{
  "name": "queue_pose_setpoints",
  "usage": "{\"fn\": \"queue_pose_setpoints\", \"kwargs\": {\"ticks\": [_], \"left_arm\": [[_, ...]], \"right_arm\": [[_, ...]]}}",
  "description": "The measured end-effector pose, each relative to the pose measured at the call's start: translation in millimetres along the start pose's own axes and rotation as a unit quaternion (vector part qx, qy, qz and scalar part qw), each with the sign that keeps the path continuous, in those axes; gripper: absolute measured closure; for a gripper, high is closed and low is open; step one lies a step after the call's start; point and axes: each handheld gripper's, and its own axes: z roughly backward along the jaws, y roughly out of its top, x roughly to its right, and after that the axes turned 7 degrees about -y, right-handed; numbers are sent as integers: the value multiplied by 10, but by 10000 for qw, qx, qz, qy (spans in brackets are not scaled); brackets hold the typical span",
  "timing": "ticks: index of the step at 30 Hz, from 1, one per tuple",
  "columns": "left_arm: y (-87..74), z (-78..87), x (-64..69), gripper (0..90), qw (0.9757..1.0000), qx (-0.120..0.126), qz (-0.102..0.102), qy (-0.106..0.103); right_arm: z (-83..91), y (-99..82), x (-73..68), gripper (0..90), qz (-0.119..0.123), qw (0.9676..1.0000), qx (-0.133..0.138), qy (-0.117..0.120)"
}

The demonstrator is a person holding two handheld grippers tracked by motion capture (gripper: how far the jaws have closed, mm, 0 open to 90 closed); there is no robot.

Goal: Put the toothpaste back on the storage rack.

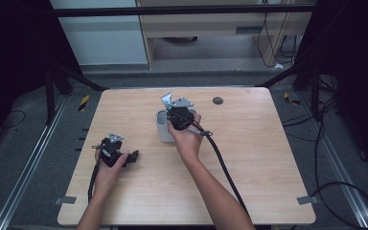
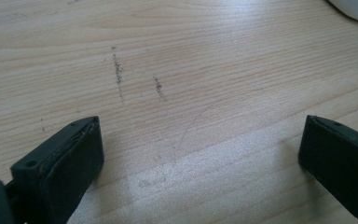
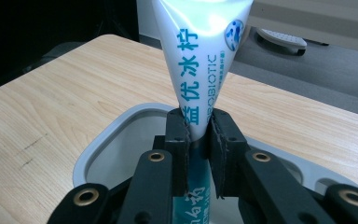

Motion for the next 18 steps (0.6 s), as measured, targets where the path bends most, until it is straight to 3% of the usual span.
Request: {"fn": "queue_pose_setpoints", "kwargs": {"ticks": [18], "left_arm": [[1,-1,-1,0,10000,-1,-3,0]], "right_arm": [[-4,16,24,755,-16,9999,-79,112]]}}
